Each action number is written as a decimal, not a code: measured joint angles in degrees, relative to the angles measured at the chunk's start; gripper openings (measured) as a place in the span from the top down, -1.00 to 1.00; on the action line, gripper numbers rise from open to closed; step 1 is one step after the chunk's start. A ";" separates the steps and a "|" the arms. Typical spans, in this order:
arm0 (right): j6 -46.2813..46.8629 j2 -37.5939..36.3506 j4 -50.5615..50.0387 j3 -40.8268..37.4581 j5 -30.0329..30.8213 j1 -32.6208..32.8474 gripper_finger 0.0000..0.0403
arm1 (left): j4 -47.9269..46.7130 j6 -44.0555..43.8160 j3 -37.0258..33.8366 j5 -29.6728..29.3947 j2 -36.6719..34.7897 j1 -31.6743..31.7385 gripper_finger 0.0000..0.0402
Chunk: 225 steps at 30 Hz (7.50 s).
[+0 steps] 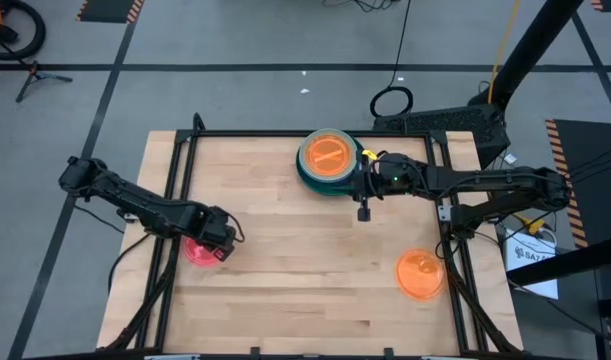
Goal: Stack plastic plates
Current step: Stack the pink plate on the top orange plate
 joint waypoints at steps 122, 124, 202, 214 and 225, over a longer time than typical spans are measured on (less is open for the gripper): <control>1.31 0.00 -2.91 0.04 0.02 -0.02 0.84 | 7.78 67.95 7.18 0.33 19.93 21.92 0.10; 1.31 0.00 -2.93 0.04 0.02 -0.02 0.84 | 9.26 68.15 7.19 0.83 19.91 21.92 0.11; 37.96 15.57 4.84 2.10 -3.78 0.93 0.72 | 11.10 61.67 13.32 -4.09 19.78 8.55 0.83; 42.93 37.01 -8.17 26.54 -3.36 4.45 0.38 | 11.00 56.87 9.51 -17.68 16.02 -2.42 0.83; 60.92 46.85 -21.36 38.40 6.28 8.74 0.40 | 12.84 56.81 9.20 -44.77 -4.67 -12.57 0.83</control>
